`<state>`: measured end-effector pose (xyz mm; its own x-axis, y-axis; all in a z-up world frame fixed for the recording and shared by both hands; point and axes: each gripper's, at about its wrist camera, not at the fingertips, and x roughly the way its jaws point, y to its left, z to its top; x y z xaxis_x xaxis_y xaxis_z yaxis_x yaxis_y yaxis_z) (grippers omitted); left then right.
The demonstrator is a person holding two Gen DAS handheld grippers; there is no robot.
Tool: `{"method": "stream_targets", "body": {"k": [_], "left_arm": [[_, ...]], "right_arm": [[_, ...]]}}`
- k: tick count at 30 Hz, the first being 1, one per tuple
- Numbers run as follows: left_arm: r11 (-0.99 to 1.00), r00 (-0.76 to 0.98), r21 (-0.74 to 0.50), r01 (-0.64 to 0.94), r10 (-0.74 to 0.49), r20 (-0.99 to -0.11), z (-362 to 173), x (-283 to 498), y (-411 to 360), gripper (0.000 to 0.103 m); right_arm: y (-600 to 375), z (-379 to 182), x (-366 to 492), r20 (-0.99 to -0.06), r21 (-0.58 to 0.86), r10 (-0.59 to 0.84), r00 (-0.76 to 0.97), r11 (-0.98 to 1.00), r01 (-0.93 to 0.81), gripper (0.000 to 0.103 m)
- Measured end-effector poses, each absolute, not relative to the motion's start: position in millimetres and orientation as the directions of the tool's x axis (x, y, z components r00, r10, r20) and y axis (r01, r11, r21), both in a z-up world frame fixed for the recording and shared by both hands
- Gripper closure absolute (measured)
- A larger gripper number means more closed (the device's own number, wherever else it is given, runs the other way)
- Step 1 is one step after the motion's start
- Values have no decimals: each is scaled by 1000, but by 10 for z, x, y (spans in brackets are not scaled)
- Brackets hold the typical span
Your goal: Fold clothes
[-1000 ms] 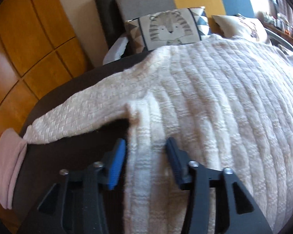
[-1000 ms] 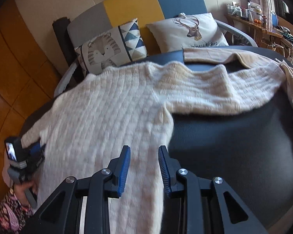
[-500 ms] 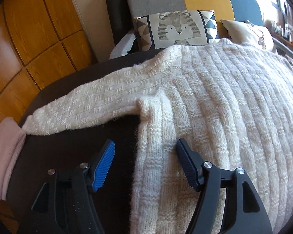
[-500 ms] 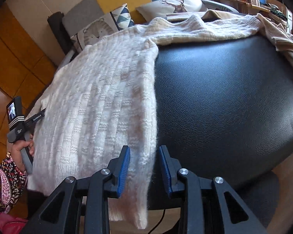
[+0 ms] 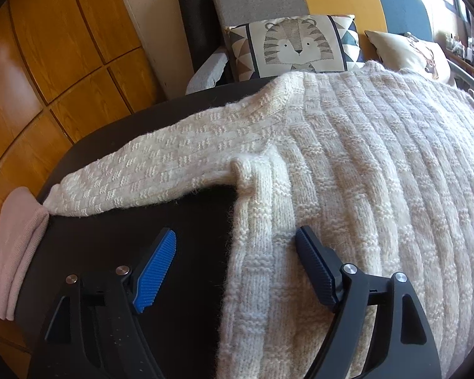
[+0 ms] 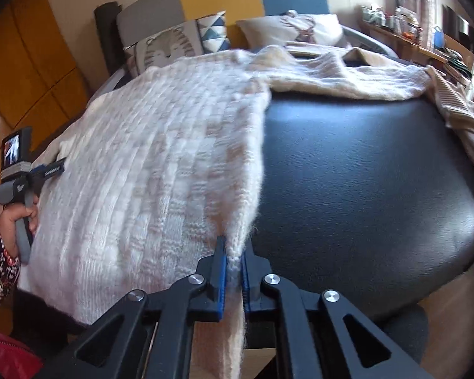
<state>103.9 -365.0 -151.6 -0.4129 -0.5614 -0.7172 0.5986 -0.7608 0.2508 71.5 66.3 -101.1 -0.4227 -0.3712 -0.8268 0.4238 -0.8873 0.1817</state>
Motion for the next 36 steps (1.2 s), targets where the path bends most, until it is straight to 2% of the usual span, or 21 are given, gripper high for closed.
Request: {"method": "stream_targets", "body": {"k": [6, 9, 10, 11, 14, 17, 19, 22, 27, 31, 36], "left_arm": [[-765, -419, 229, 602, -547, -724, -1527, 1049, -3679, 21], [-766, -421, 224, 603, -543, -726, -1528, 1051, -3686, 21], [-766, -422, 222, 603, -542, -727, -1528, 1052, -3688, 21], [-766, -422, 220, 603, -541, -727, -1529, 1053, -3691, 21], [-766, -422, 222, 604, -543, -726, -1531, 1050, -3688, 21], [-762, -418, 236, 603, -554, -720, -1532, 1042, -3668, 21], [-762, -417, 239, 602, -556, -719, -1529, 1039, -3665, 21], [-763, -420, 232, 603, -551, -721, -1528, 1044, -3677, 21], [-767, -423, 231, 598, -547, -722, -1529, 1046, -3681, 21], [-769, -426, 224, 598, -542, -725, -1535, 1047, -3689, 21], [-768, -423, 223, 601, -542, -726, -1532, 1047, -3690, 20]], "right_arm": [[796, -1090, 643, -847, 150, -322, -424, -908, 391, 97], [736, -1065, 654, -857, 87, -282, -432, -904, 418, 96], [736, -1057, 633, -864, 81, -275, -421, -902, 423, 92], [751, -1031, 607, -869, 80, -268, -416, -906, 417, 83], [888, -846, 486, -861, 105, -250, -443, -940, 326, 79], [856, -530, 464, -799, 114, -275, -536, -943, 314, 78], [636, -416, 479, -762, 132, -349, -545, -909, 396, 78], [113, -526, 486, -784, 114, -404, -471, -839, 532, 78], [-533, -918, 485, -821, 14, -359, -444, -790, 613, 78], [-554, -1110, 514, -836, -98, -276, -475, -776, 623, 78], [-239, -1155, 544, -822, -63, -311, -478, -783, 619, 73]]}}
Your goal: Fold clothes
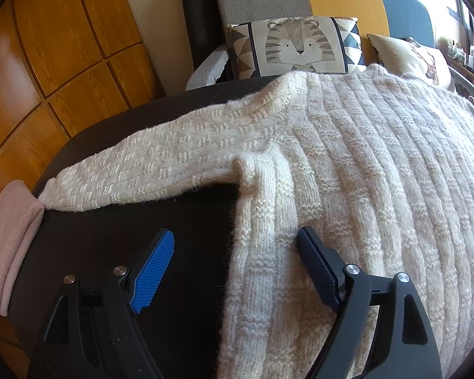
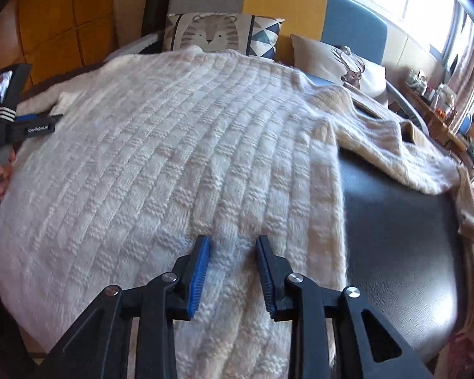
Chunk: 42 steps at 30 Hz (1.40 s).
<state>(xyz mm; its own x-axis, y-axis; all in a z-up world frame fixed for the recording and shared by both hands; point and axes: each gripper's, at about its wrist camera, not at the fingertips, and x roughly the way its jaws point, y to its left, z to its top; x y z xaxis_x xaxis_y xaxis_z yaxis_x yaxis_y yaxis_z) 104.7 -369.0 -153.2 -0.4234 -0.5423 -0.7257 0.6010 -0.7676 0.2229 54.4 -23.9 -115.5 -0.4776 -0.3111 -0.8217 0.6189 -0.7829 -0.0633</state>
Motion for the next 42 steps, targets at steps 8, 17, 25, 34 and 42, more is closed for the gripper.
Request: {"method": "stream_targets", "body": {"k": [8, 17, 25, 34, 42], "left_arm": [[-775, -422, 147, 615, -480, -769, -1256, 1170, -3709, 20], [-905, -575, -29, 424, -244, -781, -1292, 1677, -3015, 20], [-942, -622, 67, 328, -269, -735, -1497, 1983, -2822, 19], [-938, -608, 7, 348, -231, -760, -1347, 1852, -2894, 19], [-903, -595, 139, 406, -377, -710, -1286, 1270, -3055, 19]], "right_arm": [[-177, -1176, 556, -797, -8, -351, -492, -807, 590, 70], [-148, -1184, 545, -784, 32, -379, -492, -816, 577, 68], [-125, -1113, 496, -821, 36, -367, -437, -798, 602, 69], [56, -1019, 560, -825, 70, -400, -399, -773, 631, 69], [601, -789, -124, -756, 249, -423, -500, -892, 378, 69]]}}
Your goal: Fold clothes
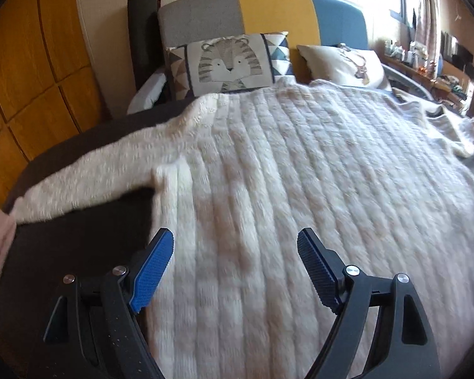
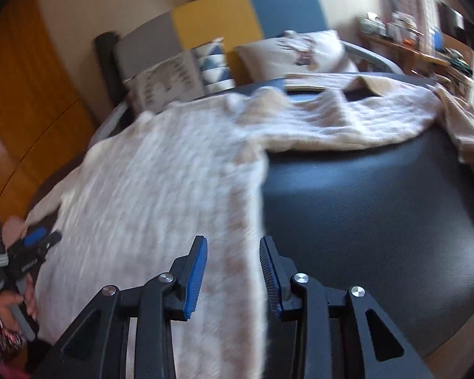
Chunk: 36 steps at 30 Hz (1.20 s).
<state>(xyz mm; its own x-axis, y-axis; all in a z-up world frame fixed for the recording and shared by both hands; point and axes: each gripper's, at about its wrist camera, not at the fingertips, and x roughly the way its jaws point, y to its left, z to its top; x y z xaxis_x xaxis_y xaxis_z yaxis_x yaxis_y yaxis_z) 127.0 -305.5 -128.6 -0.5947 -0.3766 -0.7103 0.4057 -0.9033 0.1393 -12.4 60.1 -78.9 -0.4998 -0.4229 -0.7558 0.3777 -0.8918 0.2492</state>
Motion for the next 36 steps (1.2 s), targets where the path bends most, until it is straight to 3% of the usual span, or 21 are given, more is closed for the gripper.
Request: {"method": "stream_targets", "body": {"k": [3, 8, 15, 28, 31, 36], "left_arm": [[-882, -512, 188, 433, -412, -754, -1460, 1068, -3140, 19], [-884, -536, 120, 452, -377, -755, -1500, 1151, -3228, 17], [-879, -542, 62, 474, -346, -766, -1551, 1146, -3320, 9], [-873, -547, 71, 483, -364, -754, -1572, 1139, -3324, 6], [-872, -547, 75, 483, -368, -752, -1577, 1140, -3323, 6], [-872, -548, 78, 484, -371, -750, -1580, 1145, -3323, 6]], "right_arm": [[673, -713, -527, -743, 244, -383, -549, -919, 311, 69], [483, -704, -1272, -757, 170, -333, -562, -931, 323, 69], [394, -1097, -1789, -842, 0, -175, -511, -946, 324, 69], [128, -921, -1978, -781, 89, -307, -544, -917, 389, 69], [-101, -957, -2122, -790, 100, -328, -518, -902, 419, 78], [-219, -1170, -2458, -841, 61, -253, -478, -922, 381, 83]]}}
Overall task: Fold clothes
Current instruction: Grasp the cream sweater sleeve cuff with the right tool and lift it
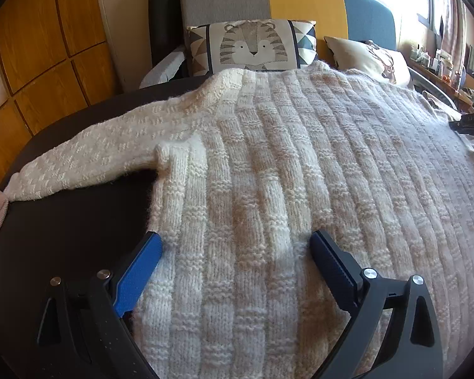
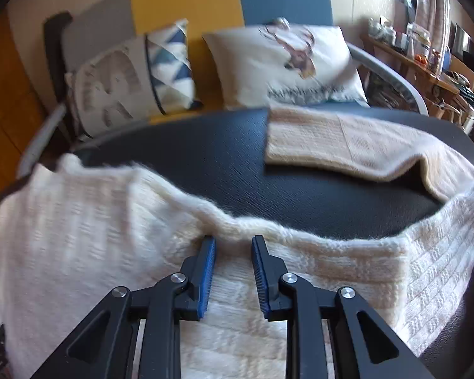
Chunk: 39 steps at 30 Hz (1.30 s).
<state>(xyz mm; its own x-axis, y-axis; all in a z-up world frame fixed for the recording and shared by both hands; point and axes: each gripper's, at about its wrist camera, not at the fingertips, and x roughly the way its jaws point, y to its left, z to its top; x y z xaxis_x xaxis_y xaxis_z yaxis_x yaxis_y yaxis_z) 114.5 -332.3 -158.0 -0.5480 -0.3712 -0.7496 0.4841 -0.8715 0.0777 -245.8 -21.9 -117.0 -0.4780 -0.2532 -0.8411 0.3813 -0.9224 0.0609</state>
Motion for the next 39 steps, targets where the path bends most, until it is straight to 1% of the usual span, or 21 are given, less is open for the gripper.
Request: {"method": "stream_targets", "body": {"k": [2, 4, 5, 8, 9, 10, 12, 15, 18, 23, 28, 32, 37, 39], "left_arm": [[-871, -548, 79, 484, -373, -749, -1580, 1144, -3326, 6], [-871, -548, 80, 484, -374, -749, -1581, 1145, -3329, 6], [-871, -548, 81, 484, -374, -748, -1582, 1145, -3330, 6], [-871, -547, 84, 485, -376, -748, -1584, 1146, -3329, 6], [-871, -547, 85, 485, -377, -748, -1584, 1147, -3328, 6], [-870, -547, 85, 485, -378, -747, -1585, 1146, -3326, 6], [-870, -546, 87, 485, -379, -747, -1586, 1148, -3321, 5], [-870, -546, 89, 484, -380, -746, -1586, 1152, -3319, 5], [-870, -546, 91, 484, -382, -746, -1587, 1151, -3318, 5], [-869, -544, 96, 485, -386, -745, -1588, 1143, -3314, 5], [-867, -541, 107, 486, -395, -742, -1587, 1139, -3302, 5], [-866, -540, 112, 487, -400, -740, -1589, 1135, -3299, 4], [-865, -539, 117, 489, -405, -738, -1594, 1132, -3296, 4], [-864, -540, 117, 489, -405, -738, -1596, 1131, -3297, 3]], "right_arm": [[-132, -1190, -2500, -829, 35, -221, -514, -937, 347, 83], [-53, -1204, -2506, -819, 62, -235, -524, -943, 327, 81], [-29, -1201, -2498, -816, 82, -257, -519, -938, 335, 78], [128, -1120, -2448, -808, 155, -332, -487, -917, 369, 77], [242, -1067, -2415, -792, 183, -350, -499, -917, 353, 75], [372, -1018, -2386, -776, 210, -364, -515, -919, 333, 71], [701, -947, -2355, -743, 260, -370, -558, -927, 270, 71], [1252, -930, -2372, -734, 302, -335, -590, -940, 158, 69], [1767, -1031, -2418, -765, 298, -258, -591, -954, 31, 69], [2489, -1177, -2458, -769, 364, -209, -603, -920, -145, 69], [2730, -1222, -2596, -783, 335, -158, -602, -922, -194, 69], [2763, -1291, -2726, -771, 388, -190, -608, -897, -213, 69], [2837, -1408, -2793, -739, 457, -192, -646, -847, -270, 69], [2827, -1427, -2817, -728, 464, -187, -659, -843, -273, 68]]}}
